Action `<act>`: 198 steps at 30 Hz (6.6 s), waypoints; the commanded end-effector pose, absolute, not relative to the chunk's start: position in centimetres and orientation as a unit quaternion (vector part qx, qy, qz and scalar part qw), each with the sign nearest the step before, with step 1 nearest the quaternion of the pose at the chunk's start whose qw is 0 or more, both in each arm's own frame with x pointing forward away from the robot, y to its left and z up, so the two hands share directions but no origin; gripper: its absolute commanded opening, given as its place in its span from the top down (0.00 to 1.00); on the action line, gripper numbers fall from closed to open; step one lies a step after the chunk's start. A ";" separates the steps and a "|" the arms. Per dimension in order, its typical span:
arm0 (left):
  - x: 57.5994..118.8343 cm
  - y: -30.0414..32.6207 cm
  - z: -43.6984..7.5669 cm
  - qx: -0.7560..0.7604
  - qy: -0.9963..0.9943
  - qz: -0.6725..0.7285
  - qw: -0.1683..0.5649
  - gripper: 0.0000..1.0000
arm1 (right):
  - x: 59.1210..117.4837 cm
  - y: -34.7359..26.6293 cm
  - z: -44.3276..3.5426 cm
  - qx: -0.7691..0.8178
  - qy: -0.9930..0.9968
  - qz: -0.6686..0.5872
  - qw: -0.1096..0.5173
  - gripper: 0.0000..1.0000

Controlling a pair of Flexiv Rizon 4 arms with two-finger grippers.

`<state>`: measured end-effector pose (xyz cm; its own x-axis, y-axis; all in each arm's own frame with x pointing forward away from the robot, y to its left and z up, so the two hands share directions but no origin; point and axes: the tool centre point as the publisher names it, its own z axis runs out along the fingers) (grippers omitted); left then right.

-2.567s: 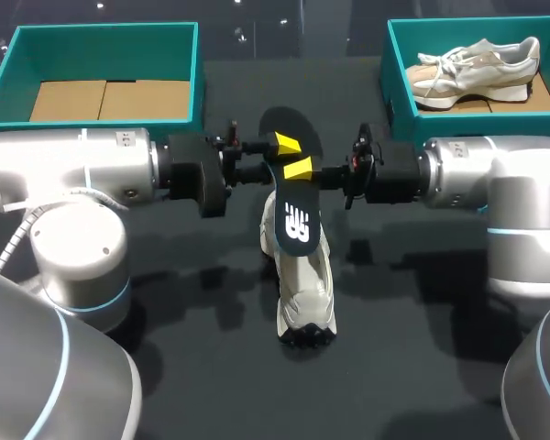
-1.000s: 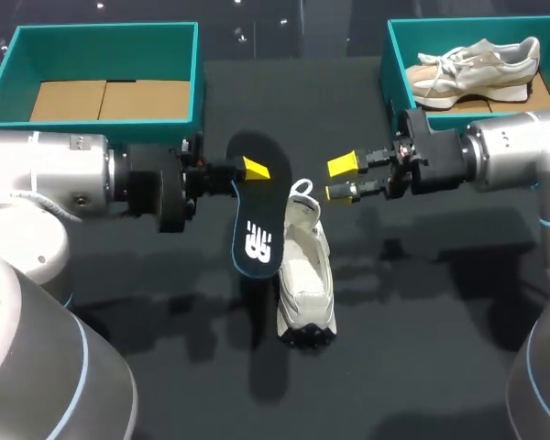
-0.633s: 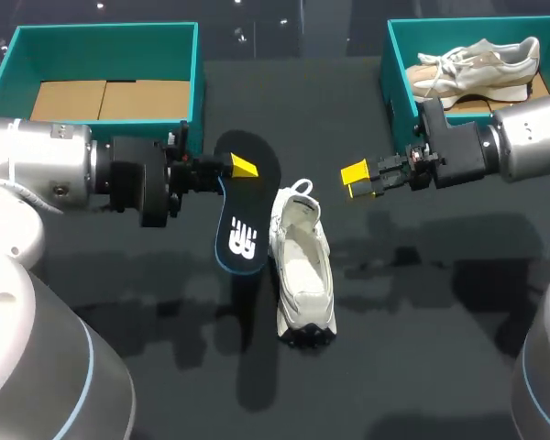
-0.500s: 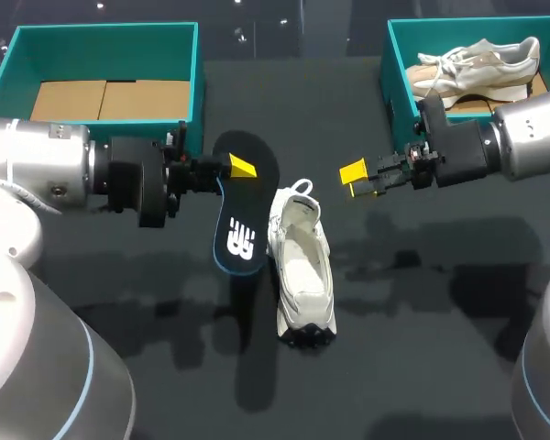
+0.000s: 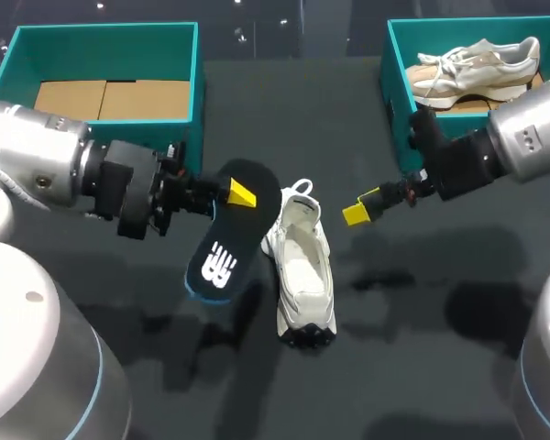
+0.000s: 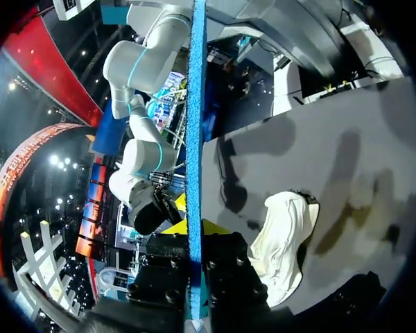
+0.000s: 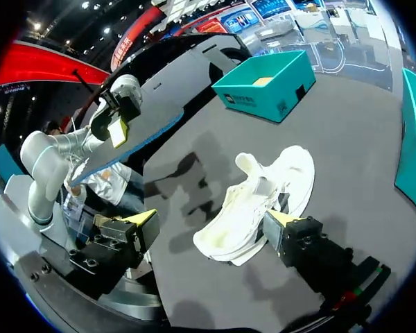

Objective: Take the shoe out of the shoebox, open the shoe tongue, remove and reinsert the insole, then place the shoe into the shoebox

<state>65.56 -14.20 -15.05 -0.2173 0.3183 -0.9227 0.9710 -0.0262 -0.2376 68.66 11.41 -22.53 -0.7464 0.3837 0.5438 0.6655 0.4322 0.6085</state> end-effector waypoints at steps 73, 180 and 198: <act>57.8 -23.1 -23.3 0.301 0.638 -0.663 0.251 1.00 | 66.3 11.0 -34.8 -0.011 -0.966 -0.254 0.043 0.00; 64.7 -23.2 -29.0 0.153 0.702 -0.673 0.175 1.00 | 66.1 12.0 -36.4 -0.037 -0.970 -0.241 0.024 0.00; 66.2 -22.9 -32.0 0.158 0.722 -0.645 0.195 1.00 | 66.1 12.0 -36.4 -0.037 -0.970 -0.241 0.024 0.00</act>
<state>65.88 -22.54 -31.53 -0.8749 -0.0240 -0.4838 0.4782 0.1159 -0.8706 66.22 11.97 -36.30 -0.9959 0.0594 0.0675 0.0841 0.8819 0.4639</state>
